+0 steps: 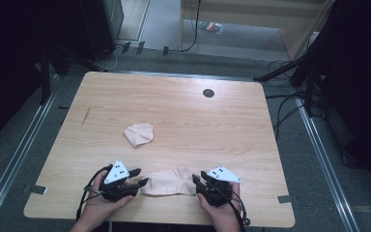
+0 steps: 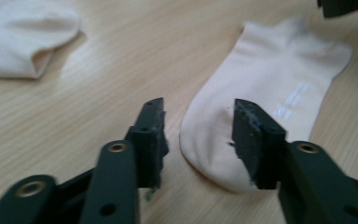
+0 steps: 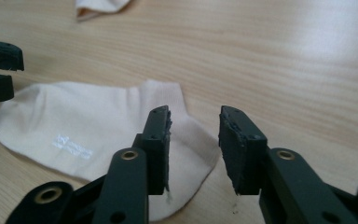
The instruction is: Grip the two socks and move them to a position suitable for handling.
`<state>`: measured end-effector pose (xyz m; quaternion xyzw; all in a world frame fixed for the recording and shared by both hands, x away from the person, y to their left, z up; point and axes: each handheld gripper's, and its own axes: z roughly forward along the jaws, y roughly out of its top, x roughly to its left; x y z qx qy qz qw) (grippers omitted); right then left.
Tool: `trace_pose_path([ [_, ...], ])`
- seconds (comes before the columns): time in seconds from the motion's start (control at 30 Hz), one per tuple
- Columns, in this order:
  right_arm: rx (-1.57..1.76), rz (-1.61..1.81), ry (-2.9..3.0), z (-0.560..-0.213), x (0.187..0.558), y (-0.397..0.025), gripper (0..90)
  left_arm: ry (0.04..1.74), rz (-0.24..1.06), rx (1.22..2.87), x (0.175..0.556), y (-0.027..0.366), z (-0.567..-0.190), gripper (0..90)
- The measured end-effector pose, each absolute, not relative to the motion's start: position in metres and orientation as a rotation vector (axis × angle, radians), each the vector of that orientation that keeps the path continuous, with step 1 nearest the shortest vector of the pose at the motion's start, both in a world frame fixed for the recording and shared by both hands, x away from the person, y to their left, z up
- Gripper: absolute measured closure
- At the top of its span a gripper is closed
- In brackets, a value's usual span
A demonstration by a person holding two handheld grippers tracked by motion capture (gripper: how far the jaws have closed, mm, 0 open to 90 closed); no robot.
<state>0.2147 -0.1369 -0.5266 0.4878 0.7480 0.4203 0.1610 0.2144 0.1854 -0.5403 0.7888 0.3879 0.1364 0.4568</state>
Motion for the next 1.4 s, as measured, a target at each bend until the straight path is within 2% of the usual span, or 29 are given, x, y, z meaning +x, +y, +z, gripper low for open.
trace_pose_path([
  [0.07, 1.358, 1.217, 2.125, -0.525, 0.215, -0.138, 54.5, 0.983, 0.338, 1.904, 0.216, 0.192, -0.538, 39.7],
  [0.1, 1.358, 1.217, 2.125, -0.525, 0.215, -0.138, 54.5, 0.983, 0.338, 1.904, 0.216, 0.192, -0.538, 34.5],
  [0.13, 1.338, 1.228, 2.122, -0.524, 0.216, -0.138, 50.7, 1.007, 0.341, 1.881, 0.217, 0.196, -0.536, 34.5],
  [0.2, 1.299, 1.256, 2.107, -0.522, 0.218, -0.137, 41.7, 1.054, 0.359, 1.849, 0.219, 0.202, -0.535, 21.3],
  [0.23, 1.257, 1.244, 2.094, -0.518, 0.219, -0.134, 37.2, 1.082, 0.382, 1.830, 0.221, 0.208, -0.533, 11.8],
  [0.3, 1.240, 1.242, 2.089, -0.512, 0.220, -0.129, 29.2, 1.104, 0.393, 1.794, 0.223, 0.215, -0.532, 5.2],
  [0.33, 1.240, 1.242, 2.089, -0.512, 0.220, -0.129, 29.2, 1.104, 0.393, 1.794, 0.223, 0.215, -0.532, 0.0],
  [0.4, 1.247, 1.244, 2.078, -0.505, 0.220, -0.125, 17.9, 1.117, 0.396, 1.761, 0.225, 0.223, -0.531, 0.0],
  [0.47, 1.240, 1.237, 2.064, -0.499, 0.221, -0.122, 11.9, 1.139, 0.432, 1.739, 0.225, 0.231, -0.530, 0.0],
  [0.5, 1.240, 1.238, 2.050, -0.493, 0.222, -0.120, 5.6, 1.167, 0.436, 1.716, 0.227, 0.239, -0.530, 0.0],
  [0.57, 1.238, 1.244, 2.057, -0.492, 0.223, -0.119, 3.3, 1.175, 0.447, 1.702, 0.227, 0.245, -0.530, 0.0],
  [0.83, 1.218, 1.259, 2.056, -0.473, 0.239, -0.105, 3.1, 1.303, 0.523, 1.637, 0.233, 0.284, -0.534, 0.0],
  [0.97, 1.175, 1.258, 2.063, -0.461, 0.252, -0.090, 6.7, 1.364, 0.575, 1.609, 0.237, 0.299, -0.539, 0.0],
  [1.17, 1.134, 1.254, 2.082, -0.452, 0.263, -0.071, 12.9, 1.398, 0.596, 1.590, 0.240, 0.305, -0.544, 0.0],
  [1.4, 1.058, 1.236, 2.154, -0.450, 0.280, -0.028, 19.1, 1.398, 0.603, 1.603, 0.242, 0.303, -0.549, 0.0],
])
